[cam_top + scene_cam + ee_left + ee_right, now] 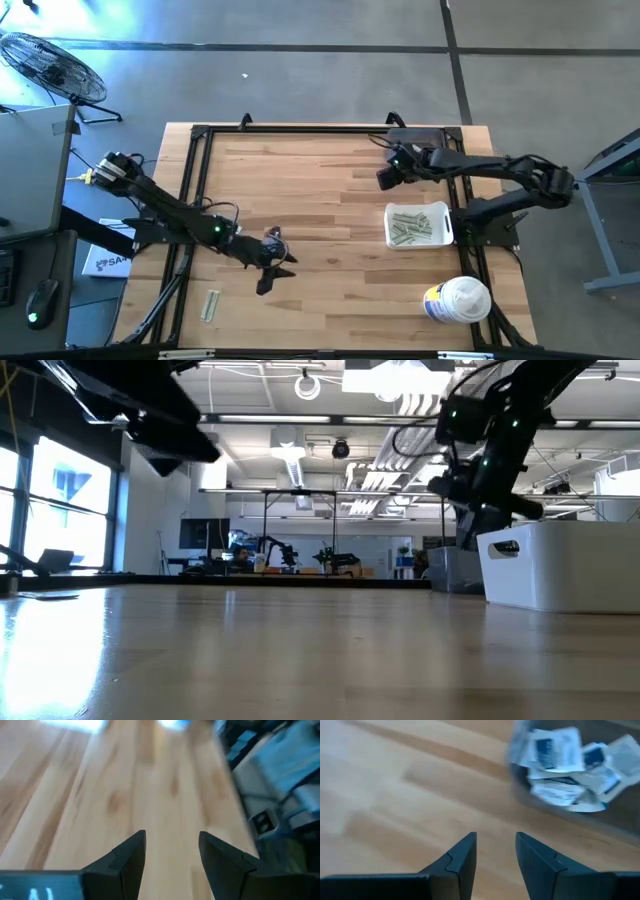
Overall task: Pick & Place First Aid Supplies
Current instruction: Put the bandage into the white bin
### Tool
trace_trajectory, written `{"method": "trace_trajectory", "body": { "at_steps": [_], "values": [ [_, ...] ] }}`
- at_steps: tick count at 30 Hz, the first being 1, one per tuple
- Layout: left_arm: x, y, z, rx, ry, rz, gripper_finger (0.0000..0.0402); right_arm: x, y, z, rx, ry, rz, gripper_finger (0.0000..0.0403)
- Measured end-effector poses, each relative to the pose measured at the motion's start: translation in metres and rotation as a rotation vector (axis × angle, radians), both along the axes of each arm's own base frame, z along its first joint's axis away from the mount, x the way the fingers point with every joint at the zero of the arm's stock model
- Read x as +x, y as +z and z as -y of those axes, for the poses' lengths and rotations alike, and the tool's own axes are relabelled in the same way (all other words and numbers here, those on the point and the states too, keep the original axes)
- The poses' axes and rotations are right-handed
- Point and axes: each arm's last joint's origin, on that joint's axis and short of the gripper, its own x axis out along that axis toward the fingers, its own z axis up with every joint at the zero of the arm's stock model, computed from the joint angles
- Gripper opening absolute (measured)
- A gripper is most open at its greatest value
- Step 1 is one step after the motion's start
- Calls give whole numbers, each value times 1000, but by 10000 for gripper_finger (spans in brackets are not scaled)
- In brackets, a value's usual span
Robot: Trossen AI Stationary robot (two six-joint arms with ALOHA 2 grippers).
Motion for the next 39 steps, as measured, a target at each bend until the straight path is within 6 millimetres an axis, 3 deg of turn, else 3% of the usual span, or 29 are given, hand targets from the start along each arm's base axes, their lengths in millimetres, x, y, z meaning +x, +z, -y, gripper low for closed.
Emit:
{"method": "trace_trajectory", "body": {
  "at_steps": [4, 8, 16, 22, 31, 39],
  "values": [
    [-12, 17, -3, -14, 102, -230, 182, 1, 21, -27, -38, 119, 95, 129],
    [-30, 19, 2, 88, 221, -366, 182, 5, 46, -66, -104, 271, 267, 129],
    [-62, -9, -10, 94, 597, -520, 182, 28, 76, -151, -271, 595, 631, 129],
    [-78, -39, -27, 31, 782, -623, 182, 55, 72, -197, -420, 728, 800, 129],
    [-88, -57, -44, -14, 911, -718, 182, 90, 40, -208, -438, 777, 863, 129],
    [-98, -70, -49, -49, 974, -780, 182, 95, 29, -209, -423, 806, 833, 129]
  ]
}}
